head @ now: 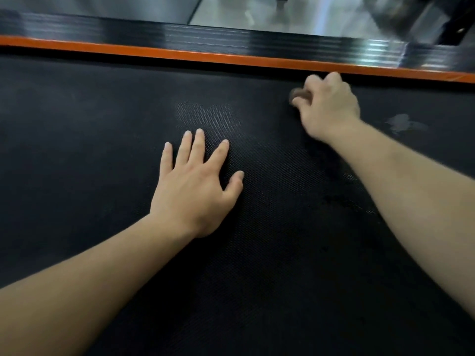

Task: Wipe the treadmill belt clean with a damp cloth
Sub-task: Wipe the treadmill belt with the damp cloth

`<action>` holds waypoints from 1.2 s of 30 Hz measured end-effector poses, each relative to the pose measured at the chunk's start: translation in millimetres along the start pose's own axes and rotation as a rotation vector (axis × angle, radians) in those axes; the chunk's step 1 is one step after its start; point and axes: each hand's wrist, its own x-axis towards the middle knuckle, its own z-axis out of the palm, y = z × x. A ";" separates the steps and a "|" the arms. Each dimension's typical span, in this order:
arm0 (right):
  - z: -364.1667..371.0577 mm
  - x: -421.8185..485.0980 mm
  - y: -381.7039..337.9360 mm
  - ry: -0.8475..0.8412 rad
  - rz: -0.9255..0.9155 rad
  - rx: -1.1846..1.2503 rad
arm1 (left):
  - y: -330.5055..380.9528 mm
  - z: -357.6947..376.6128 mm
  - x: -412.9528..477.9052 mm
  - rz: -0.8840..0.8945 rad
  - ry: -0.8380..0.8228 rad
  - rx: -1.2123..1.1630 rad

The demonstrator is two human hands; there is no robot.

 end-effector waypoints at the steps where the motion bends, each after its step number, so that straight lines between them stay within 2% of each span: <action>1: 2.5 -13.8 -8.9 0.015 -0.078 0.009 | 0.1 0.1 0.1 -0.002 -0.003 0.001; 3: 2.7 -47.8 -16.5 0.003 -0.278 0.093 | 0.2 0.3 0.6 -0.004 -0.010 0.005; 5: -3.3 -64.1 -1.9 -0.047 -0.382 0.128 | 0.4 0.3 0.4 -0.003 -0.009 0.004; 6: -6.6 -60.5 10.2 -0.041 -0.363 0.099 | 0.3 0.1 0.0 -0.004 -0.010 0.000; 9: -10.8 -45.7 32.7 0.001 -0.076 0.043 | 0.5 -0.4 -0.1 -0.006 -0.020 -0.010; 11: -12.5 -65.3 15.9 0.048 -0.059 0.041 | 0.6 -0.8 0.5 -0.006 -0.020 -0.004; 13: -14.1 -110.4 -12.3 0.022 -0.241 0.143 | 0.4 -0.5 1.2 -0.008 -0.016 -0.002; 16: -27.5 -173.2 -23.1 -0.135 -0.500 0.289 | 0.4 -0.4 0.9 -0.006 0.001 -0.007; 18: -30.1 -166.7 -4.3 -0.083 -0.432 0.247 | 0.6 -0.6 0.1 -0.009 0.000 -0.011; 21: -30.1 -151.4 9.3 0.027 -0.106 0.170 | 0.8 -0.8 0.0 -0.004 -0.004 -0.007; 23: -30.6 -177.5 -10.3 0.039 -0.161 0.203 | 0.6 -0.8 0.2 -0.005 -0.001 -0.008; 26: -45.9 -243.7 -41.7 -0.168 -0.503 0.359 | 0.1 -1.8 -1.0 -0.004 0.003 -0.008; 28: -51.7 -247.8 -31.4 -0.219 -0.586 0.353 | 1.2 -2.2 -1.4 -0.008 0.004 -0.017; 29: -50.4 -238.6 -22.1 -0.183 -0.546 0.322 | 1.6 -2.7 -1.5 -0.012 0.003 -0.026; 33: -40.8 -215.9 1.7 0.027 -0.145 0.229 | 2.4 -5.5 -6.0 0.094 0.049 -0.096; 34: -42.1 -226.9 -4.0 0.031 -0.156 0.240 | 3.5 -6.7 -5.7 0.136 0.061 -0.123; 36: -49.9 -258.7 -18.0 -0.075 -0.332 0.312 | 13.1 -9.2 -0.7 0.135 0.028 -0.188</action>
